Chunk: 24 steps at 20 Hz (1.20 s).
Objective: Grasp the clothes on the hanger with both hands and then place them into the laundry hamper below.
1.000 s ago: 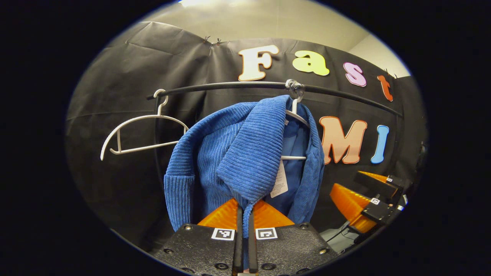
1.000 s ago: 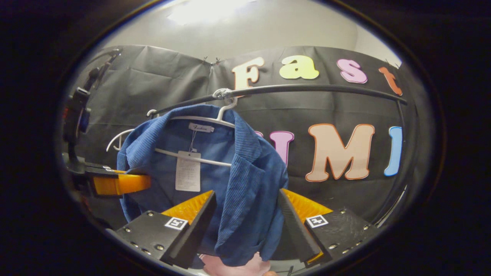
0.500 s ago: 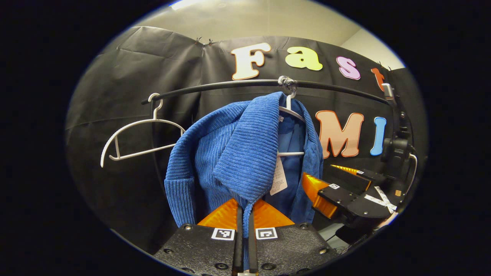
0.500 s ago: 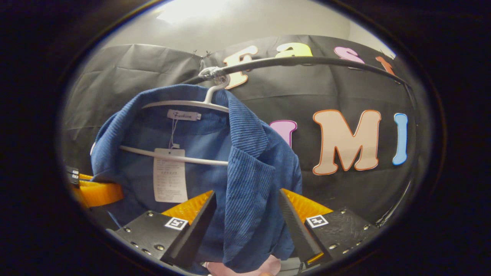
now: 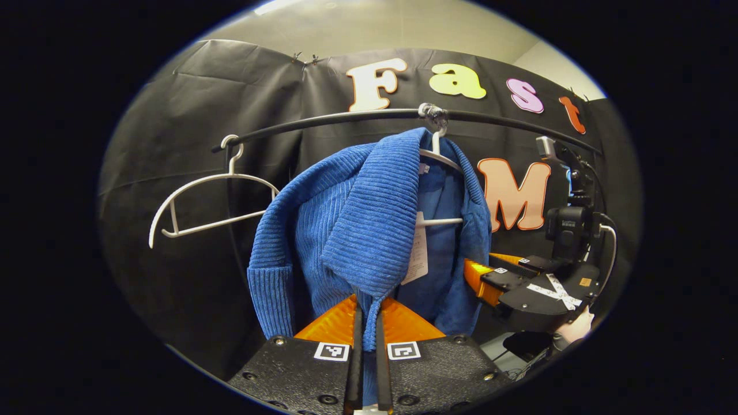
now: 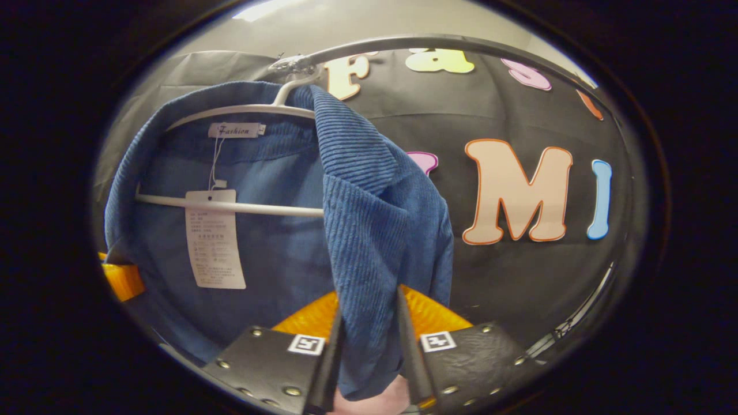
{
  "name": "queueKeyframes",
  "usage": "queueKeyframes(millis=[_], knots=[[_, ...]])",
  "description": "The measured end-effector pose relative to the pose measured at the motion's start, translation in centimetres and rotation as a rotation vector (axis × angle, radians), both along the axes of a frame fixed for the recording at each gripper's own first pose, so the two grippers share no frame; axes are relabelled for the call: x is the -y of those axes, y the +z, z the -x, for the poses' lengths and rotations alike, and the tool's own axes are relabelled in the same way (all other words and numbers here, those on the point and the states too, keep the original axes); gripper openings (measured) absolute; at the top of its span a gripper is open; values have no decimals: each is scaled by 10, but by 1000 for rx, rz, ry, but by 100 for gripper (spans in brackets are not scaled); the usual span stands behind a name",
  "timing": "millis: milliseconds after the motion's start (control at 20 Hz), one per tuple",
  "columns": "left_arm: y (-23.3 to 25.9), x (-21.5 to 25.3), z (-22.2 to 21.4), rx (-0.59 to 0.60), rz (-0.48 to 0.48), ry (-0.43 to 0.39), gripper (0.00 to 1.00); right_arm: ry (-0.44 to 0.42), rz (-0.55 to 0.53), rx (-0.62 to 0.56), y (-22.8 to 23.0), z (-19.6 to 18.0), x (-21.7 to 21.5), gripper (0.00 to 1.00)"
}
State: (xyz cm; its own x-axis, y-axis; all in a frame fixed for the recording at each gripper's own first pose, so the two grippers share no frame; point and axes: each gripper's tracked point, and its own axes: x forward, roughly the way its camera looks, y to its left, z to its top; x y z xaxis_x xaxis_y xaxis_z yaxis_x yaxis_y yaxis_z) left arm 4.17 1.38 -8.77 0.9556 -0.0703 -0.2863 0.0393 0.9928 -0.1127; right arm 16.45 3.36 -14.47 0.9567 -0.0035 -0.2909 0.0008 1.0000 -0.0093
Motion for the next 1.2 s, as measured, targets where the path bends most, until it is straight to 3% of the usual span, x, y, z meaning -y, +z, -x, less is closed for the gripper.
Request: queueKeyframes(millis=[150,500,950,1200], knots=[[-3,2,0,-10,5,-4,12,-28,19,4,4,3,12,13],[21,-3,10,42,14,11,10,-111,78,41,24,-6,62,10],[54,-66,9,95,-39,160,8,-187,88,115,57,-26,106,13],[67,-93,-1,126,-106,204,10,-201,76,134,66,-27,111,12]])
